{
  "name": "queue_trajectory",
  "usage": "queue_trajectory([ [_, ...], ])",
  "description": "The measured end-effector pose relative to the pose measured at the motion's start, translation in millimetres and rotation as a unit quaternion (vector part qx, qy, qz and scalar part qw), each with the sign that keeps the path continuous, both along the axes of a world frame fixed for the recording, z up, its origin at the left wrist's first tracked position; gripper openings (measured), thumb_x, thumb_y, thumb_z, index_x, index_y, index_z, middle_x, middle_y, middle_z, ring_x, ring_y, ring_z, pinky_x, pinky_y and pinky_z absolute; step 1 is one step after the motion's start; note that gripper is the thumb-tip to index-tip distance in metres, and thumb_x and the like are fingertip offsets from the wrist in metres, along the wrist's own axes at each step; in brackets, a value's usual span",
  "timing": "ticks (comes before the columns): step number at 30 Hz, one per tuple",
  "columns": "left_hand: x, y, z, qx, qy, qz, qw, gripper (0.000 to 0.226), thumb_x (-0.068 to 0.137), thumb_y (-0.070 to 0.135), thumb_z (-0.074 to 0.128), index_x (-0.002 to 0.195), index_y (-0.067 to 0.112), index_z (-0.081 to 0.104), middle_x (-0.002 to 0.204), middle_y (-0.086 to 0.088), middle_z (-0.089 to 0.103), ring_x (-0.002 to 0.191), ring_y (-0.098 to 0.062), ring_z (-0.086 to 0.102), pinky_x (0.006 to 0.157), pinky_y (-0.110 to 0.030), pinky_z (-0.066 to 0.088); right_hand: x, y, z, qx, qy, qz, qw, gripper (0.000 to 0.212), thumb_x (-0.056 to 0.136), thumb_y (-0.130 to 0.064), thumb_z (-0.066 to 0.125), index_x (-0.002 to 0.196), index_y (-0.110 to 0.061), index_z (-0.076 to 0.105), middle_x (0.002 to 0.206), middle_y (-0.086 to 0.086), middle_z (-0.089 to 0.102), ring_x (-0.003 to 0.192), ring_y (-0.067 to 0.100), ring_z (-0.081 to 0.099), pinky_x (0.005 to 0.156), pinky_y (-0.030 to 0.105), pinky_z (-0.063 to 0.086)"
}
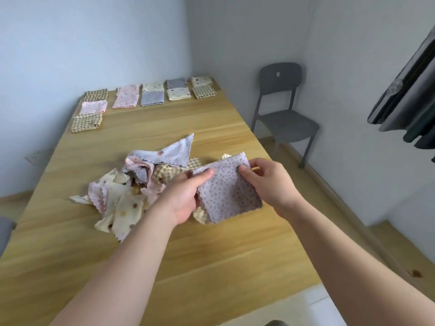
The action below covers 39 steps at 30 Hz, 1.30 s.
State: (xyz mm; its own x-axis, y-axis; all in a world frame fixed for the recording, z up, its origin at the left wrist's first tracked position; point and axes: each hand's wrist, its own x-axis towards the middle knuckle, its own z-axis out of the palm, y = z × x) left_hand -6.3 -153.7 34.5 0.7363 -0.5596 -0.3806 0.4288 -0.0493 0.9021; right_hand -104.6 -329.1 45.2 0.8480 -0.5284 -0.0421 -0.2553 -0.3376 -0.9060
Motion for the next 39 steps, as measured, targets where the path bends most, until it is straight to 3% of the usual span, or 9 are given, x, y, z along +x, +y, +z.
queue_trajectory([
  [3, -20.1, -20.5, 61.3, 0.009, 0.039, 0.022, 0.999, 0.043, 0.086, 0.015, 0.076, 0.125, 0.003, 0.064, 0.118, -0.011, 0.074, 0.115, -0.029, 0.068, 0.105, -0.048, 0.05, -13.3, -35.6, 64.1, 0.011, 0.035, 0.001, 0.999, 0.02, 0.095, -0.043, 0.065, 0.092, -0.025, 0.072, 0.085, -0.002, 0.075, 0.08, 0.022, 0.071, 0.073, 0.043, 0.058],
  [9, -64.5, -69.0, 159.0, 0.073, 0.037, 0.103, 0.991, 0.036, 0.083, -0.009, 0.073, 0.113, 0.004, 0.058, 0.108, -0.018, 0.073, 0.092, -0.025, 0.075, 0.069, -0.031, 0.057, -37.8, -101.2, 165.2, 0.05, 0.097, 0.044, 0.993, 0.02, 0.096, -0.04, 0.064, 0.095, -0.021, 0.071, 0.089, -0.003, 0.073, 0.08, 0.017, 0.07, 0.072, 0.037, 0.061],
  [16, -46.7, -144.2, 172.2, 0.136, -0.03, 0.161, 0.977, 0.034, 0.083, -0.005, 0.076, 0.078, 0.014, 0.048, 0.085, -0.01, 0.065, 0.097, -0.029, 0.074, 0.066, -0.035, 0.047, -16.3, -174.9, 190.9, 0.231, 0.148, 0.085, 0.958, 0.017, 0.097, -0.014, 0.062, 0.113, -0.011, 0.068, 0.099, 0.004, 0.077, 0.087, 0.021, 0.076, 0.08, 0.042, 0.063],
  [20, -22.0, -200.5, 144.7, 0.139, -0.035, 0.176, 0.974, 0.02, 0.086, -0.006, 0.072, 0.079, 0.008, 0.059, 0.074, -0.001, 0.069, 0.082, -0.018, 0.072, 0.062, -0.029, 0.051, 14.5, -231.1, 169.6, 0.18, 0.161, 0.09, 0.966, 0.031, 0.093, -0.006, 0.063, 0.123, -0.013, 0.063, 0.103, 0.005, 0.075, 0.084, 0.022, 0.077, 0.08, 0.044, 0.063],
  [23, -1.7, -240.7, 121.9, 0.127, -0.022, 0.175, 0.976, 0.012, 0.087, -0.005, 0.071, 0.085, 0.007, 0.071, 0.083, -0.002, 0.076, 0.09, -0.023, 0.074, 0.073, -0.035, 0.056, 41.1, -270.3, 157.5, 0.144, 0.175, 0.07, 0.971, 0.044, 0.089, -0.006, 0.069, 0.129, -0.02, 0.054, 0.107, 0.002, 0.069, 0.083, 0.018, 0.076, 0.075, 0.04, 0.064],
  [29, 43.4, -307.6, 121.5, 0.129, -0.023, 0.204, 0.97, 0.021, 0.09, 0.002, 0.071, 0.098, 0.02, 0.079, 0.094, 0.007, 0.078, 0.081, -0.002, 0.071, 0.063, -0.011, 0.046, 97.3, -333.6, 145.4, 0.077, 0.217, 0.112, 0.967, 0.029, 0.089, -0.005, 0.065, 0.103, -0.026, 0.051, 0.099, 0.009, 0.07, 0.083, 0.03, 0.074, 0.072, 0.05, 0.063],
  [31, 61.4, -319.7, 124.1, 0.146, -0.039, 0.199, 0.968, 0.027, 0.087, 0.003, 0.072, 0.103, 0.024, 0.079, 0.097, 0.011, 0.076, 0.073, 0.008, 0.066, 0.064, -0.012, 0.045, 120.9, -347.3, 144.1, 0.074, 0.215, 0.134, 0.965, 0.021, 0.091, -0.006, 0.063, 0.1, -0.023, 0.054, 0.102, 0.011, 0.068, 0.091, 0.034, 0.072, 0.07, 0.048, 0.063],
  [35, 97.4, -343.8, 129.6, 0.183, -0.069, 0.211, 0.958, 0.038, 0.082, 0.003, 0.073, 0.106, 0.032, 0.079, 0.112, 0.017, 0.069, 0.104, 0.011, 0.058, 0.085, -0.021, 0.046, 170.9, -377.3, 142.3, 0.078, 0.217, 0.199, 0.952, 0.011, 0.094, -0.007, 0.063, 0.101, -0.015, 0.065, 0.106, 0.01, 0.066, 0.083, 0.028, 0.069, 0.069, 0.042, 0.064],
  [39, 125.6, -369.6, 135.1, 0.215, -0.097, 0.258, 0.937, 0.041, 0.081, 0.004, 0.071, 0.101, 0.04, 0.077, 0.115, 0.015, 0.07, 0.109, 0.0, 0.063, 0.079, -0.018, 0.047, 220.8, -410.4, 151.7, 0.036, 0.215, 0.283, 0.934, 0.013, 0.098, -0.015, 0.062, 0.106, -0.017, 0.071, 0.108, 0.002, 0.069, 0.086, 0.019, 0.072, 0.069, 0.031, 0.063],
])
